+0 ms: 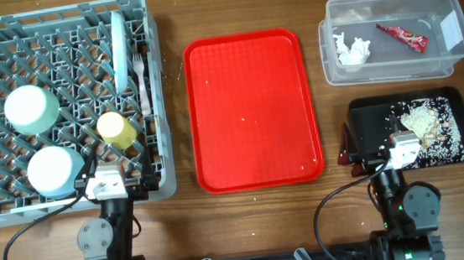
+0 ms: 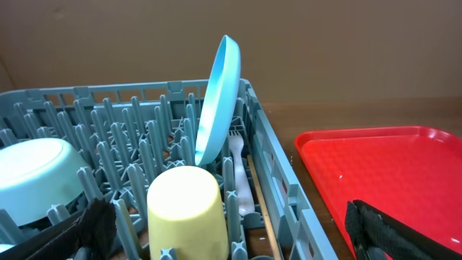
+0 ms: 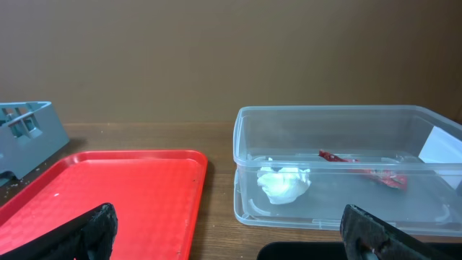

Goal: Sort waste into correct bins and load items into the dishwasher rack

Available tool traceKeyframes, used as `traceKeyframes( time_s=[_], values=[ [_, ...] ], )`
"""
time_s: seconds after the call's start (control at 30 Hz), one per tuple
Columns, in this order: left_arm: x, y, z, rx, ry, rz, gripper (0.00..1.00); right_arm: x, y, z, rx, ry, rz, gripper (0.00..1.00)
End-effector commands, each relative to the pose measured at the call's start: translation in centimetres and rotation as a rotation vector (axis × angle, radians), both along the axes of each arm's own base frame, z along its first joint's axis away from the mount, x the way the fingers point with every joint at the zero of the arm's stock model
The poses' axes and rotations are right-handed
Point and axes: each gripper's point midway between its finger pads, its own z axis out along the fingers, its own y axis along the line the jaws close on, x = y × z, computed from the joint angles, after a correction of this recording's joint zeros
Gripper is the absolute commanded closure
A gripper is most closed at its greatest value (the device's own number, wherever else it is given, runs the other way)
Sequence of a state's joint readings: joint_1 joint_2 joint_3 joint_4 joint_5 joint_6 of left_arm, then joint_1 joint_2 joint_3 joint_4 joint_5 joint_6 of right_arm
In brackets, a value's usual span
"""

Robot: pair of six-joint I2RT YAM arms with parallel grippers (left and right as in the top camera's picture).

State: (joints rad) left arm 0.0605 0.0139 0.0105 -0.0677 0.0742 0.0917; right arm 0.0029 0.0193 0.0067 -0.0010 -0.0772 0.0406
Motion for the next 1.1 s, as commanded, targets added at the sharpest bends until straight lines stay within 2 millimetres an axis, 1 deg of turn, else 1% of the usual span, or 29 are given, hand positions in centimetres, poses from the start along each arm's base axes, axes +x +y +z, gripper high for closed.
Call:
traceKeyframes(
  time_s=[0.0, 0.67, 0.77, 0.87, 1.07],
  values=[
    [0.0, -0.6, -0.1, 0.03, -0.003, -0.033, 0.0, 0.0, -0.3, 0.2, 0.014, -0.011, -0.016, 0.0],
    [0.0, -0.4, -0.1, 0.031, -0.003, -0.022, 0.0, 0.0, -0.3, 0.2, 0.014, -0.011, -0.016, 0.0],
    [0.0, -0.7, -0.1, 0.031, -0.003, -0.035, 0.0, 0.0, -0.3, 0.2, 0.014, -0.011, -0.016, 0.0],
    [-0.1, -1.6, -0.1, 0.031, -0.003, -0.07, 0.0, 0.0, -0.3, 0.2, 0.014, -0.011, -0.016, 0.0],
    [-0.1, -1.6, -0.1, 0.031, -0.002, -0.07, 0.0, 0.0, -0.3, 0.2, 0.014, -0.011, -0.016, 0.0]
  ],
)
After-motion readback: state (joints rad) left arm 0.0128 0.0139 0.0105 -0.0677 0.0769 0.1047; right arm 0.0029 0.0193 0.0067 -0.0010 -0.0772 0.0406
